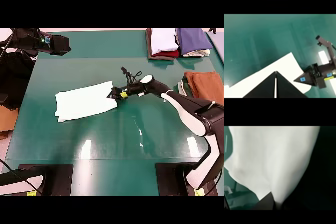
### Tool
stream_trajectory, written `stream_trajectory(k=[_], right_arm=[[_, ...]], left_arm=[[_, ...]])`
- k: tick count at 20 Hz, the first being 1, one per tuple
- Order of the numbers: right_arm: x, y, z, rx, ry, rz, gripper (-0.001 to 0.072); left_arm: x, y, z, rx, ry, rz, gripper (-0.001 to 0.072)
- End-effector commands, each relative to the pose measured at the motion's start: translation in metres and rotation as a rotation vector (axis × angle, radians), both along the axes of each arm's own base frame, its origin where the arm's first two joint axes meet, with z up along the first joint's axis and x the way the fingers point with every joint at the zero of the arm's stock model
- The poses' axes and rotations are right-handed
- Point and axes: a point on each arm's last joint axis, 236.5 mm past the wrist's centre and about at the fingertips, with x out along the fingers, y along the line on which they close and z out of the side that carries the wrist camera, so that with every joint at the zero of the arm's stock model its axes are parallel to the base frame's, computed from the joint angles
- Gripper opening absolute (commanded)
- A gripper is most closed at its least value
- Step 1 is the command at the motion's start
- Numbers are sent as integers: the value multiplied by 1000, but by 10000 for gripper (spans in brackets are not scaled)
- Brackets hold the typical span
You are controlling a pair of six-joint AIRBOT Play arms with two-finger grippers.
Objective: Fold the shirts.
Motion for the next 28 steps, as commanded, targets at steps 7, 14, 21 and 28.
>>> stream_trajectory(k=[7, 14, 21, 28], right_arm=[[71, -259, 137, -220, -249, -383, 19], [39, -484, 194, -335, -312, -823, 19], [51, -549, 188, -285, -336, -1005, 19], [73, -570, 293, -349, -666, -1058, 19]], left_arm=[[-34, -87, 9, -11, -55, -190, 28], [-35, -98, 16, -39, -76, -199, 28], [-36, -98, 15, -49, -62, -190, 28], [-39, -97, 12, -41, -46, -195, 28]])
